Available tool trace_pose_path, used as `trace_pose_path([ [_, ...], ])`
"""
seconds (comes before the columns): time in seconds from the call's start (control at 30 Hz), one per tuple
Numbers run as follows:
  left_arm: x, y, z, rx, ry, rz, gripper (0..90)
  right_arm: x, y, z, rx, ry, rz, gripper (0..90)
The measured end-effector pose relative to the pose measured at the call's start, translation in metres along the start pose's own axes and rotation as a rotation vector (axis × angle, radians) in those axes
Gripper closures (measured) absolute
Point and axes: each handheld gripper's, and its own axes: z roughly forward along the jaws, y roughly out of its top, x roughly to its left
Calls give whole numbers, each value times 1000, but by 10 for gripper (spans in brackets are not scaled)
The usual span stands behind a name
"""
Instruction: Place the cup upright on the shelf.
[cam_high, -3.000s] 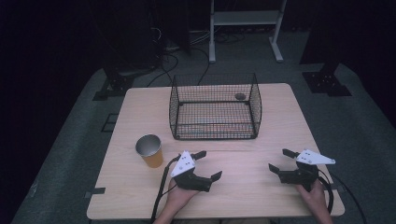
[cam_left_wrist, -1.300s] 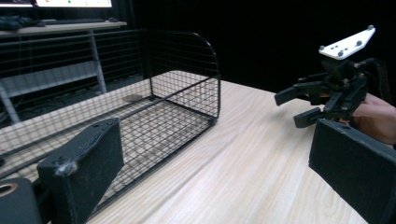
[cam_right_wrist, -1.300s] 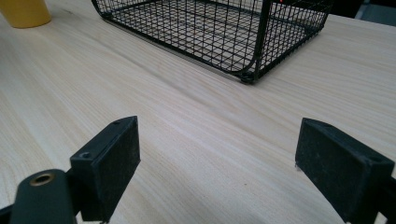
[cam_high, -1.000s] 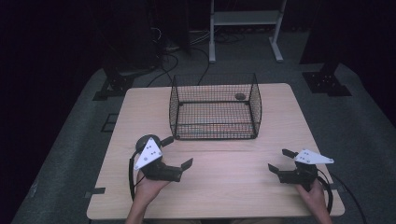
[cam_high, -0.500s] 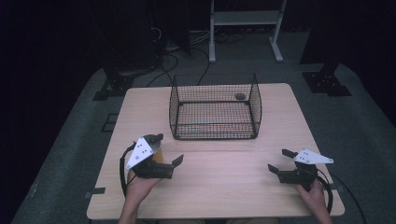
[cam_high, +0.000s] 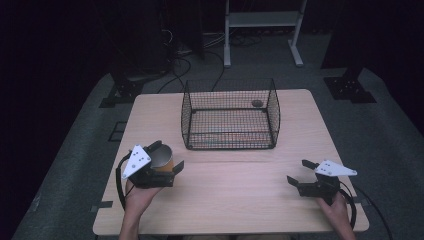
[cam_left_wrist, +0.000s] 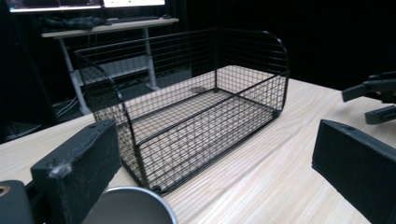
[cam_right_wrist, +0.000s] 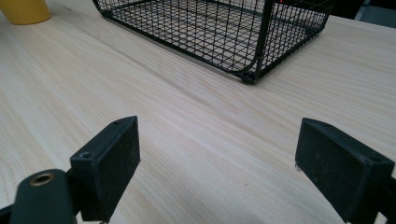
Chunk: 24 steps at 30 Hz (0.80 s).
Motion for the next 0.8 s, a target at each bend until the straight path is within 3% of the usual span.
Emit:
trace_pose_path([
  [0.4,12,-7,-6,13,40,-14,6,0,0,0,-1,-4,1,129],
  [0.8,22,-13,-9,61,96,-7,6,0,0,0,0,-4,-1,129],
])
